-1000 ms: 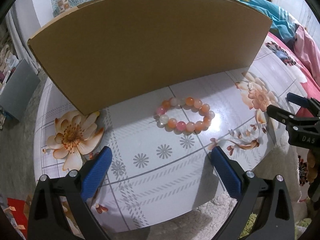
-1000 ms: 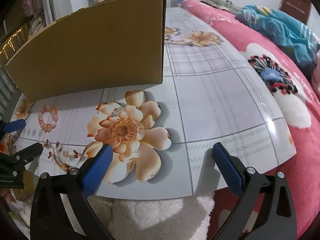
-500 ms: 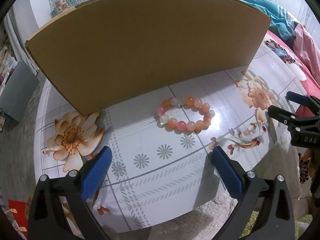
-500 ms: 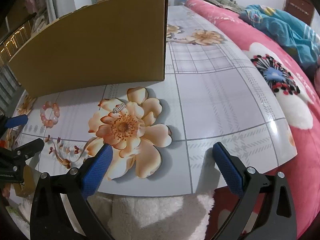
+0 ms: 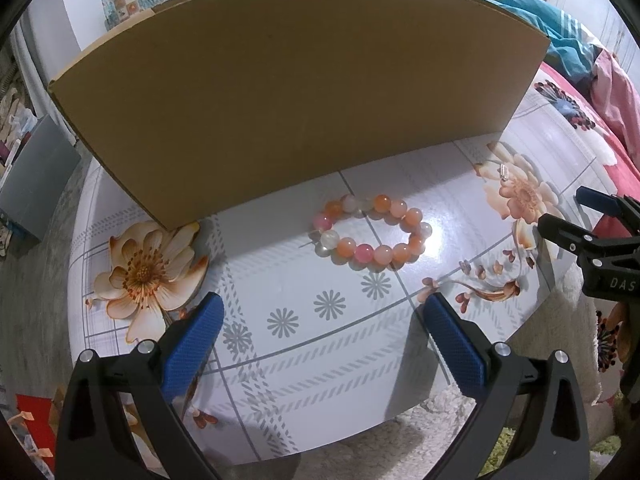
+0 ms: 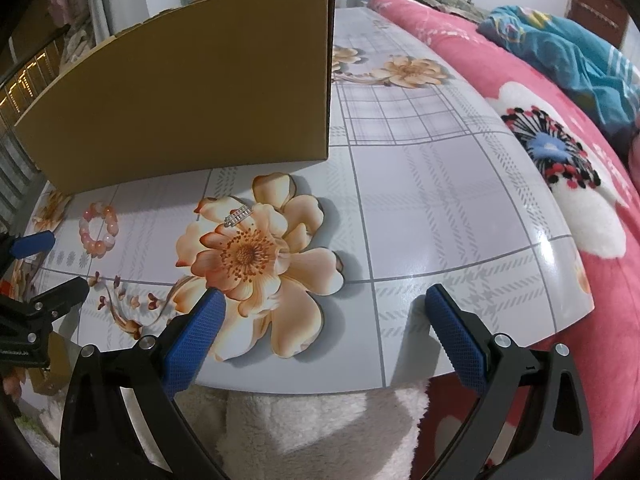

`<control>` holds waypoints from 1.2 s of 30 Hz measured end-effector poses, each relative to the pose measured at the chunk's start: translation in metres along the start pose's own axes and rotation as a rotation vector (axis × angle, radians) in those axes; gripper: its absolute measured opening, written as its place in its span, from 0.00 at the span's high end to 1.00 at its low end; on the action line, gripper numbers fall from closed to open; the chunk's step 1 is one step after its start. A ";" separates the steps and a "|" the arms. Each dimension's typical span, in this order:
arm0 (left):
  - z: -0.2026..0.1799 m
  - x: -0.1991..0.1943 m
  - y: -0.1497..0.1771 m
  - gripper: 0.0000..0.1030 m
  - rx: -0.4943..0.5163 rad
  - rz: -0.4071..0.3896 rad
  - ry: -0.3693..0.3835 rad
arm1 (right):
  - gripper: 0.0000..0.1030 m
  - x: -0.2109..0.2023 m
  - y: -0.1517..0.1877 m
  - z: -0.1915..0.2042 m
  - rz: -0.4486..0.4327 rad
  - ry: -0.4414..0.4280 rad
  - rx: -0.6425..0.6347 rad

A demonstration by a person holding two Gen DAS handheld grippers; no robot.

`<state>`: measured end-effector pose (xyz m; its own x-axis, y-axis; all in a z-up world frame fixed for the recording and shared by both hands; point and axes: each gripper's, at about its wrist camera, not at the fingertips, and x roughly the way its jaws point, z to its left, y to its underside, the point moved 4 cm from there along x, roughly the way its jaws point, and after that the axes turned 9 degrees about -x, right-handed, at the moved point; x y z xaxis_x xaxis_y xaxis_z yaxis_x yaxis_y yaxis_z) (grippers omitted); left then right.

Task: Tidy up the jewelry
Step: 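Move both open grippers to the pink-orange bead bracelet and silver charm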

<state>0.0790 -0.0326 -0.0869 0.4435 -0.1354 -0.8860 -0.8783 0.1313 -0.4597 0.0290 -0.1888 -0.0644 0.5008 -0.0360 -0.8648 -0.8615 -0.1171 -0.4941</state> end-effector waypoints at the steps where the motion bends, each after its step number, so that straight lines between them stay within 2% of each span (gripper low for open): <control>1: 0.000 0.000 0.001 0.04 0.000 0.000 0.000 | 0.08 0.001 -0.001 0.000 0.004 0.000 0.000; 31: 0.001 0.001 0.000 0.04 -0.005 0.001 -0.002 | 0.08 0.005 -0.004 0.000 0.023 0.002 0.009; 36: 0.001 -0.001 0.002 0.04 0.005 -0.018 0.006 | 0.08 0.005 -0.004 0.000 0.026 0.002 0.009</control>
<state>0.0769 -0.0315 -0.0871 0.4583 -0.1433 -0.8772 -0.8692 0.1339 -0.4760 0.0353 -0.1880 -0.0667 0.4786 -0.0410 -0.8771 -0.8748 -0.1074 -0.4724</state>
